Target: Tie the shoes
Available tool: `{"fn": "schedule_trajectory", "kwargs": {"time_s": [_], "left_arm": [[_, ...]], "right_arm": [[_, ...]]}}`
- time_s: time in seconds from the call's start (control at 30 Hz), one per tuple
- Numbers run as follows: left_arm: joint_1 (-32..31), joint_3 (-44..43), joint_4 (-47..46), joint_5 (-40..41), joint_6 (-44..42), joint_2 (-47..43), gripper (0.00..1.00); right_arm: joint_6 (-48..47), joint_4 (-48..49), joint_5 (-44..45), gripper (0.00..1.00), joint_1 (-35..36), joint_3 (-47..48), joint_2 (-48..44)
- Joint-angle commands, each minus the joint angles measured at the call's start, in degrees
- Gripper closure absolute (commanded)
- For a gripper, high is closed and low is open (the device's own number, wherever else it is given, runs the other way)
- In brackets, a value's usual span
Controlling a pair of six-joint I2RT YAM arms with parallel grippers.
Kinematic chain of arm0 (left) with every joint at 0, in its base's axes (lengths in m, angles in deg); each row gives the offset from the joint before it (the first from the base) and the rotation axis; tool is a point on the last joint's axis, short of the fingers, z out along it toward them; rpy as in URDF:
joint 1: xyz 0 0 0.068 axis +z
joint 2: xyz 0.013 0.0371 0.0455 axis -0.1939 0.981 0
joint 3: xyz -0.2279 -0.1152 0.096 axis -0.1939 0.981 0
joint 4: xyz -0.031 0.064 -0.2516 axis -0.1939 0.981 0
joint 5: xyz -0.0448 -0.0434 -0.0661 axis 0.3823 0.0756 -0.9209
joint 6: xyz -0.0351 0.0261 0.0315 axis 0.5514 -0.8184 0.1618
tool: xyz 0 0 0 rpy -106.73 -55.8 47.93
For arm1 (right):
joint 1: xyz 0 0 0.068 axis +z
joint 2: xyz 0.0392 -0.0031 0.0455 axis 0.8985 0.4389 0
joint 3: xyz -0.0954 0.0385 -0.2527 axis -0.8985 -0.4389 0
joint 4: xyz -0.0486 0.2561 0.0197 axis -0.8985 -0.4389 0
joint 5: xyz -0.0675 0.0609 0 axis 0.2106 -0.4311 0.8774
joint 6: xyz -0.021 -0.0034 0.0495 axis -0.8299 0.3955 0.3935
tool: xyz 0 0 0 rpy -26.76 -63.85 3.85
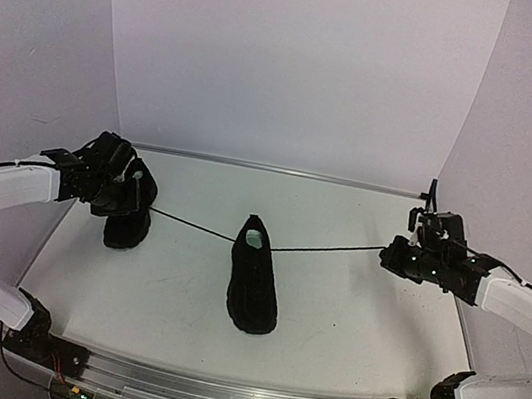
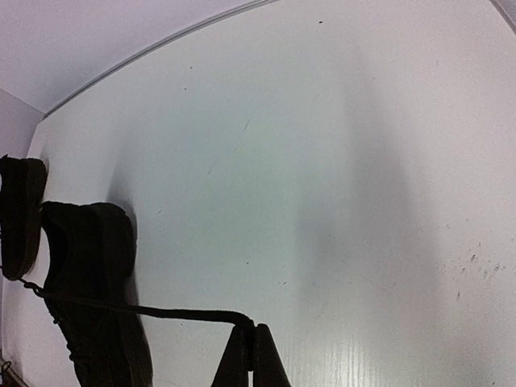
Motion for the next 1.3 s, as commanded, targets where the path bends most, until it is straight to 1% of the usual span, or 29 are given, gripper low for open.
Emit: {"fn": "schedule_trajectory", "kwargs": {"time_s": [0.0,0.17,0.43,0.83,0.9,0.97,1.0,1.07,1.1,1.13,1.17,1.2,1.27], "left_arm": [[2.1,-0.7,1.3,-0.1,-1.4,1.2,1.00],[2.8,1.0,0.1,-1.0,-1.4,2.2,1.00],[3.3,2.8,-0.2,-0.8,-1.4,2.7,1.00],[6.5,4.0,-1.1,-2.3,-1.9,2.1,1.00],[7.3,4.0,-1.0,-2.9,-2.2,2.3,1.00],[7.4,4.2,-2.0,-4.7,-2.7,2.7,1.00],[7.4,4.6,-3.3,-7.7,-3.3,3.5,1.00],[7.2,5.2,-7.3,-14.3,-4.7,6.1,1.00],[6.4,5.5,-9.4,-18.8,-5.2,7.4,1.00],[5.3,5.6,-11.3,-21.1,-5.7,8.6,1.00],[4.3,5.7,-13.3,-21.9,-6.1,9.9,1.00],[2.9,5.6,-14.7,-22.5,-6.6,10.7,1.00],[0.6,4.9,-16.6,-23.4,-7.1,13.3,1.00]], "right_arm": [[1.3,-2.9,8.2,1.00,-1.9,0.0,0.4],[4.4,-4.9,12.9,1.00,-3.6,-2.9,0.4],[12.1,-8.5,19.5,1.00,-5.7,-6.7,-1.9],[14.5,-11.7,24.2,1.00,-8.7,-7.3,-6.8],[14.7,-11.7,23.7,1.00,-9.0,-7.7,-6.9],[14.0,-10.0,20.8,1.00,-9.0,-8.4,-5.2],[13.3,-7.9,16.7,1.00,-9.0,-9.3,-3.5],[11.2,1.8,4.4,1.00,-9.0,-11.6,0.6],[11.0,8.2,-1.8,1.00,-9.0,-13.0,4.3],[11.2,13.4,-7.0,1.00,-8.7,-13.8,7.7],[11.4,16.5,-11.1,1.00,-8.1,-14.0,10.7],[11.1,19.6,-13.6,1.00,-7.2,-13.8,13.7],[10.6,23.8,-15.9,1.00,-4.4,-13.0,18.2]]}}
